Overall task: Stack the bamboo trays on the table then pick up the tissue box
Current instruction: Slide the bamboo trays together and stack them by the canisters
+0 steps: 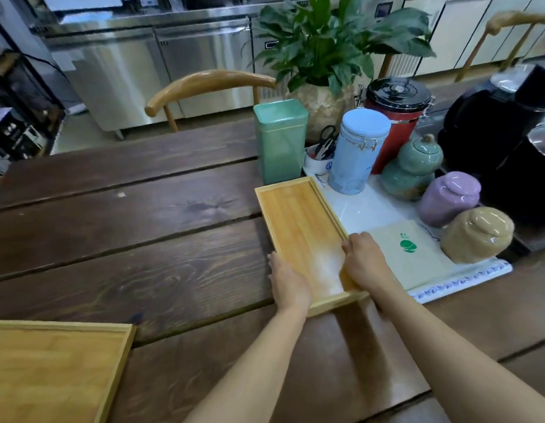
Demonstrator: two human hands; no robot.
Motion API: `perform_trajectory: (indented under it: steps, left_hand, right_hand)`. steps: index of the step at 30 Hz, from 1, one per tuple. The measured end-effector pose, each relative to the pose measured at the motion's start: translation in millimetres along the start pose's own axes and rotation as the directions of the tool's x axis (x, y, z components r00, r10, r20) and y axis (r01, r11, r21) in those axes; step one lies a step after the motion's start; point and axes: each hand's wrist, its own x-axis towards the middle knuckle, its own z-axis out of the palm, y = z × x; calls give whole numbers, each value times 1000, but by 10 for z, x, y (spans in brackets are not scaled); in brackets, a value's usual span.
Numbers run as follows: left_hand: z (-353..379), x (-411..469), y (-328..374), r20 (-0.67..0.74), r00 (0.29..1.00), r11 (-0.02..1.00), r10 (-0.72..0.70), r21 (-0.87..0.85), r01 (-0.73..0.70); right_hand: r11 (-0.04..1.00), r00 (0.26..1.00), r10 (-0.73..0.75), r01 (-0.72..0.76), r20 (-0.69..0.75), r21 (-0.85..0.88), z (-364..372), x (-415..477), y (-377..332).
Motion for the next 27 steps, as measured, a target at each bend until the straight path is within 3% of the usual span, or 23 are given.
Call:
perform_trajectory:
  steps: [8, 16, 20, 24, 27]
  left_hand:
    - [148, 96, -18, -8, 999, 998, -39, -43, 39]
    - [152, 30, -54, -51, 999, 999, -5, -42, 3]
    - [-10, -37, -9, 0, 1000, 1000, 6, -3, -6]
    - [-421, -64, 8, -1, 1000, 997, 20, 80, -20]
    - [-940, -43, -93, -56, 998, 990, 37, 139, -29]
  right_hand:
    - [996, 997, -62, 65, 46, -62, 51, 174, 143]
    - [999, 1000, -22, 22, -3, -27, 58, 82, 189]
    - [992, 999, -33, 30, -17, -125, -26, 19, 130]
    - [950, 976, -186, 150, -113, -274, -87, -45, -85]
    - [928, 950, -302, 273, -81, -256, -18, -100, -352]
